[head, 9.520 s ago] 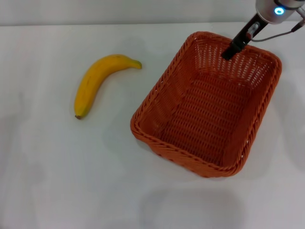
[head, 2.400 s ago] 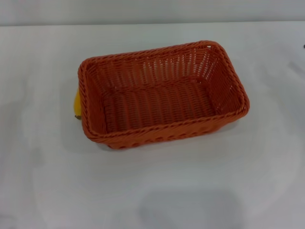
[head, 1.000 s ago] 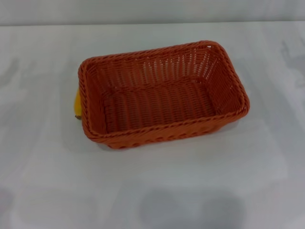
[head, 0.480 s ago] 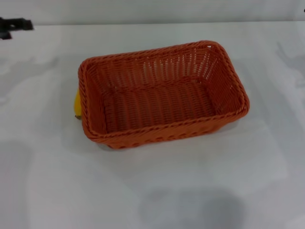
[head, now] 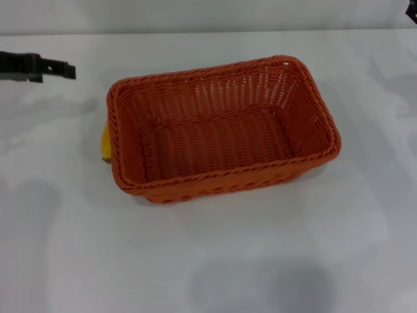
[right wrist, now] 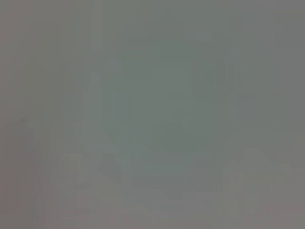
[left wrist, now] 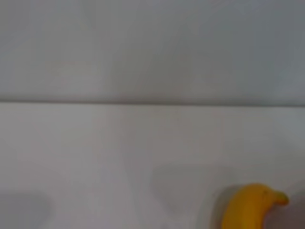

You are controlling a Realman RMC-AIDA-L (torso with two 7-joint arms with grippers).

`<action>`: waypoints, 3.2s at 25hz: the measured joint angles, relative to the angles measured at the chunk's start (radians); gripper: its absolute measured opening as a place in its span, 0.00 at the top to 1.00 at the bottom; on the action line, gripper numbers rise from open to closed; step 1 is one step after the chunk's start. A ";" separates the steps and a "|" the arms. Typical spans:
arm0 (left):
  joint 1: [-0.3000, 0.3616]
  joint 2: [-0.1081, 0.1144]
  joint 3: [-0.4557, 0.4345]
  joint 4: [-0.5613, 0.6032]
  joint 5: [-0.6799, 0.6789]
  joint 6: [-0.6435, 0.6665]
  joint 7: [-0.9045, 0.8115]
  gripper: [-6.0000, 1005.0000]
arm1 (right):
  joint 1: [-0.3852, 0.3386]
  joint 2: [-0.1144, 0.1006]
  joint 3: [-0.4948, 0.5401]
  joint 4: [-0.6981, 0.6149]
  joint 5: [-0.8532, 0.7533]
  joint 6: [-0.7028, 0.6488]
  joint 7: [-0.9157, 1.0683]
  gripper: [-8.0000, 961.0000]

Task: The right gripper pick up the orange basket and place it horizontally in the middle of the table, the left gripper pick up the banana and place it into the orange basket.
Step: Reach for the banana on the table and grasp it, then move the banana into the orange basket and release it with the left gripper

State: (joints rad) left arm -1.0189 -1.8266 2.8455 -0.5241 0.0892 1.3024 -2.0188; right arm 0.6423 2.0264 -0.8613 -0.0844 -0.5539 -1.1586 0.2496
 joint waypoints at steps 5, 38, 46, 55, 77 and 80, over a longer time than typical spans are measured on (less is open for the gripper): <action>-0.007 -0.004 0.000 0.059 0.036 -0.038 0.004 0.19 | 0.001 0.002 -0.006 0.002 0.000 -0.004 0.000 0.08; -0.058 -0.139 0.000 0.178 0.156 -0.334 0.037 0.25 | -0.025 0.001 -0.005 0.005 0.000 -0.015 0.030 0.08; -0.049 -0.160 0.000 0.182 0.157 -0.371 0.042 0.26 | -0.026 0.001 -0.005 0.005 0.000 -0.018 0.043 0.08; -0.036 -0.153 -0.002 0.179 0.137 -0.385 0.044 0.31 | -0.029 0.002 -0.005 0.005 0.004 -0.020 0.043 0.08; 0.018 -0.103 0.000 -0.065 -0.522 -0.036 0.417 0.48 | -0.036 -0.001 0.004 -0.003 0.009 -0.009 0.043 0.08; -0.025 -0.073 0.000 -0.092 -0.491 0.158 0.424 0.47 | -0.031 -0.002 0.004 -0.004 0.009 -0.008 0.043 0.08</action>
State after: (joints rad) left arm -1.0437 -1.8994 2.8456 -0.6163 -0.4020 1.4603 -1.5943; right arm 0.6110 2.0247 -0.8574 -0.0886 -0.5444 -1.1662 0.2930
